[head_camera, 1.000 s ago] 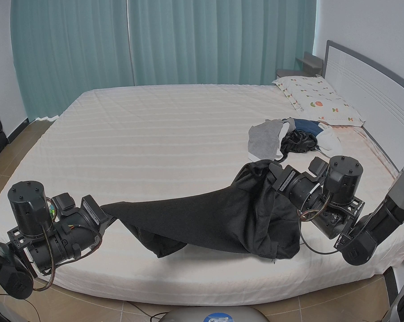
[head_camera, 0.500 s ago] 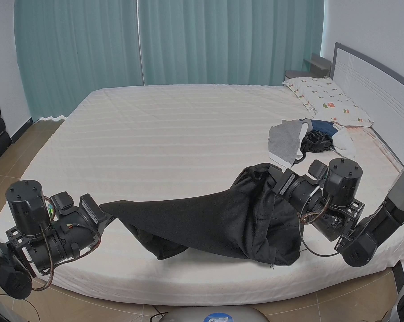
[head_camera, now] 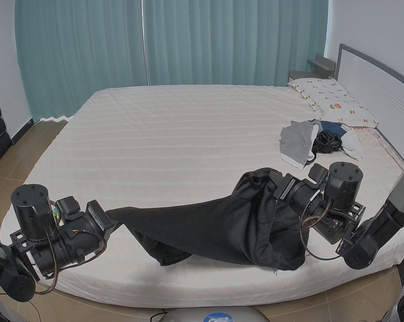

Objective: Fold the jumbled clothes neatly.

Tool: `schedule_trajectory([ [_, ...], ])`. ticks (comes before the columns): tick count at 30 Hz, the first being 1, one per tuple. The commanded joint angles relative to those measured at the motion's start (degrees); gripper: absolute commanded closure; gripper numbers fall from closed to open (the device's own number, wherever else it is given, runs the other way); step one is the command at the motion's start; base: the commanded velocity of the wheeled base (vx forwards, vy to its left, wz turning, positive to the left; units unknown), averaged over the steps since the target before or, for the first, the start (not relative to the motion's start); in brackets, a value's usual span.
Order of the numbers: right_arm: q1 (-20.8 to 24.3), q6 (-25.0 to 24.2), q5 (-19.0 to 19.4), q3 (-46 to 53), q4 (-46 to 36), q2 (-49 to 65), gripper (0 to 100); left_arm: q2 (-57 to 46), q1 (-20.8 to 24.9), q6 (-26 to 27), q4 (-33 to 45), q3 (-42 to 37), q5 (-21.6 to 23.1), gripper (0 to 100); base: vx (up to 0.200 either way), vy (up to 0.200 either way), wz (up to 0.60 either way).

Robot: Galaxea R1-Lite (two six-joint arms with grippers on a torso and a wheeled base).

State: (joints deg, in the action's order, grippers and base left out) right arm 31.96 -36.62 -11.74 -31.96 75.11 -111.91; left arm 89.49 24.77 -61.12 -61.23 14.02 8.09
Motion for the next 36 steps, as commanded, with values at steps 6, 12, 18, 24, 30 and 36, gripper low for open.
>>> schedule_trajectory([
  [6,1.2,0.8,-0.4,1.9,0.0,2.7,100,-0.5,1.6,0.1,0.1,-0.3,-0.1,100,-0.2,0.0,0.0],
  [12,2.1,1.5,-0.6,4.2,0.0,7.8,100,-2.7,1.8,3.2,0.1,-0.4,-0.7,100,-0.2,0.0,0.0],
  [18,2.1,4.5,-0.6,5.2,-0.3,17.4,100,-8.4,2.0,5.4,0.9,-0.2,-1.3,100,-0.2,0.0,0.0],
  [24,1.7,8.8,-0.6,3.3,-6.9,32.8,100,-18.6,2.7,5.7,11.2,6.5,-1.4,100,0.0,0.0,0.0],
  [30,0.6,10.1,-0.5,-10.8,-25.6,42.8,100,-21.7,1.3,5.8,23.4,18.7,-1.6,100,0.0,0.0,0.0],
  [36,-7.7,8.4,0.7,-35.4,-46.1,38.8,100,-16.0,-4.7,6.5,36.1,34.1,-1.5,100,0.0,0.0,0.0],
])
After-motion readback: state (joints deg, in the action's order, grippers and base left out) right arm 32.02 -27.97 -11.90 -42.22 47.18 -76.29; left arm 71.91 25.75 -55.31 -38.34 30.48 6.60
